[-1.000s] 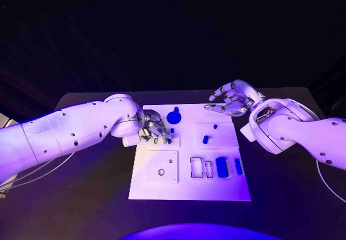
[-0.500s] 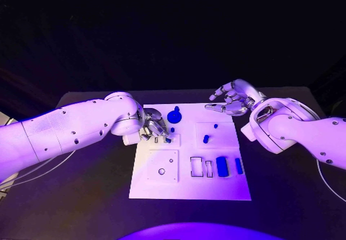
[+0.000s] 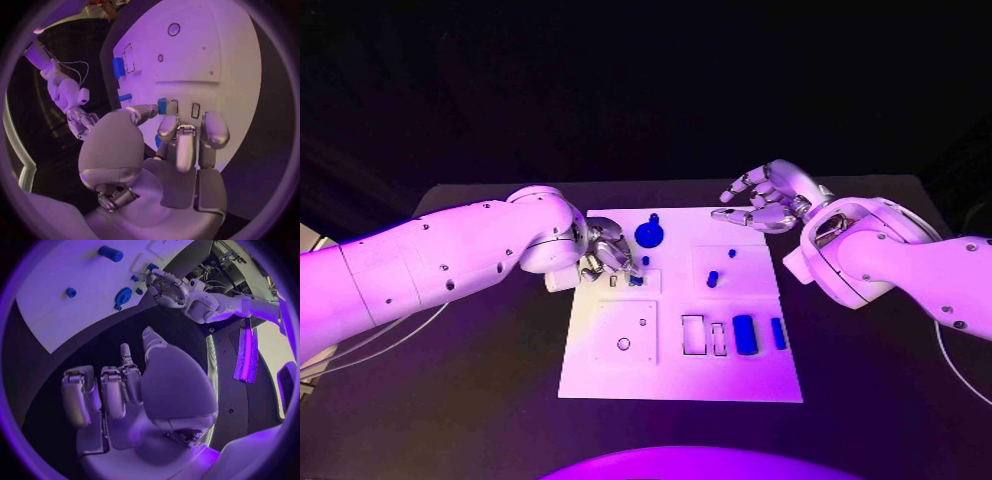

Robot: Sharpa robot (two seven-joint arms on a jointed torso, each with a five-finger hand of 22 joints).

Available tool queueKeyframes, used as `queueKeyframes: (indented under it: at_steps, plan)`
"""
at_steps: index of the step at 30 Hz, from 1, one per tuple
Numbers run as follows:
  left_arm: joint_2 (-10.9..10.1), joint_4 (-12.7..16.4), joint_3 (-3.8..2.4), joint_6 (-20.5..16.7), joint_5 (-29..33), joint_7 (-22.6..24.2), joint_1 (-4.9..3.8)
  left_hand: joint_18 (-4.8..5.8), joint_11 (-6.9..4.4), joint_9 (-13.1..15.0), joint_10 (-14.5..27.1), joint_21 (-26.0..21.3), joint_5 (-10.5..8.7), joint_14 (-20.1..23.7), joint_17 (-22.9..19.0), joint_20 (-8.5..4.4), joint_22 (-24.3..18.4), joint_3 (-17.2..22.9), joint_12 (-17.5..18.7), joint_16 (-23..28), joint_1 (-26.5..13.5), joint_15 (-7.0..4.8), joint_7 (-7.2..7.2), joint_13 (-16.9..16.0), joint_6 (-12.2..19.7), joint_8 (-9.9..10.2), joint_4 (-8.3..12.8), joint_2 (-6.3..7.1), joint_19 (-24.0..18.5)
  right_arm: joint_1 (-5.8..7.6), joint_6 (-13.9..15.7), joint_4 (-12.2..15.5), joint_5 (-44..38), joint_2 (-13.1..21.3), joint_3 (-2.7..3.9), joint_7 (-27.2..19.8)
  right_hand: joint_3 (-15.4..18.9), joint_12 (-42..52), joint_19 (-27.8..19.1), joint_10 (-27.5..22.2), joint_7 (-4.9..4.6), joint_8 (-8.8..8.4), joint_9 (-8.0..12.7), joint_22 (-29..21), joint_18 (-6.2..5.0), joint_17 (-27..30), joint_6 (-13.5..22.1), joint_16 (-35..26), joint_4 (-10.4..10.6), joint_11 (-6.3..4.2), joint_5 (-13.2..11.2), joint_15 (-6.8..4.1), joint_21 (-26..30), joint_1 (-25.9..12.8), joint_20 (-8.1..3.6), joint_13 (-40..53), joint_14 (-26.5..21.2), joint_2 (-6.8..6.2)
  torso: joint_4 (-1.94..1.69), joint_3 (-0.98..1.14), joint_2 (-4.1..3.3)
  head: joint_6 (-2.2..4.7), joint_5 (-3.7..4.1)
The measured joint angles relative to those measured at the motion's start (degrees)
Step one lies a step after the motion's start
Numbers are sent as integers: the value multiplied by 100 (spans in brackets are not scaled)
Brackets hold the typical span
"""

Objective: Assemble the parts on the task board

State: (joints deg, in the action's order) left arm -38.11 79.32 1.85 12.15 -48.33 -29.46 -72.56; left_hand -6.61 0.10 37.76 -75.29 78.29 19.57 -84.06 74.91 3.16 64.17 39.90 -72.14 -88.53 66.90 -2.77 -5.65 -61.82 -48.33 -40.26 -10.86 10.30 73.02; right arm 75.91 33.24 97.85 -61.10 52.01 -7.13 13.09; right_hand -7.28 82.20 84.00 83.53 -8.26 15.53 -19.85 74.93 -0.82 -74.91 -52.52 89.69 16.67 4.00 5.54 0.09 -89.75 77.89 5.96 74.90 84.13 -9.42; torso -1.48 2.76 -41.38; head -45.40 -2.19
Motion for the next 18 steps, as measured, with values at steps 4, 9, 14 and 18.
queueKeyframes:
  at_steps: [4, 9, 14, 18]
  plan:
    - [-57, 56, 0, -113, 23, 41, 0, 0, -59, 118, -104, 70, 447, -8, 0, -45, 114, -45, -39, 0, -126, -52, 35, -86, -117, 1, 46, 80, 90, -2, 0, -3, 0, 5, 0, 0, 0, 0, 0, 0, 0, 0, 0, 0, 0, 0, 0, 0, 0, 0, 0, 0, 0, 0, 0, 0, 0, 0, -1, -2, 0, 4, -3]
    - [-144, 162, -2, -241, 46, 66, 0, 93, -61, 191, -143, 105, 663, 11, 0, -49, 175, -68, -65, -22, -179, -72, 38, -146, -160, 26, 70, 88, 134, -4, 1, -4, 0, 10, 0, -1, 0, 0, 0, 0, 0, 0, -5, -1, 0, 0, 0, 0, 0, 0, 34, 0, 0, 0, 0, 4, 0, 0, -2, -2, -1, 5, -3]
    - [-217, 258, -3, -343, 8, 78, 0, 93, -80, 210, -164, 105, 712, 12, 0, -49, 211, -68, -65, -22, -202, -72, 43, -168, -166, 32, 70, 111, 133, -5, 1, -5, 0, 21, 0, -3, 0, 0, 0, 0, 0, 0, -5, -1, 0, 0, 0, 0, 0, 0, 34, 0, 0, 0, 0, 4, 0, 0, -5, 2, -3, -14, 1]
    - [-232, 279, -2, -377, -112, 80, 1, 93, -81, 229, -203, 131, 741, 12, 0, -68, 235, -83, -87, -22, -209, -72, 47, -190, -170, 32, 86, 119, 152, -7, 1, -5, 0, 24, 0, -4, 0, 0, 0, 0, -4, 0, -4, -1, 0, -4, 4, 0, 0, 0, 34, 0, 0, 0, 0, 4, 0, 0, -6, 4, -3, -30, 2]
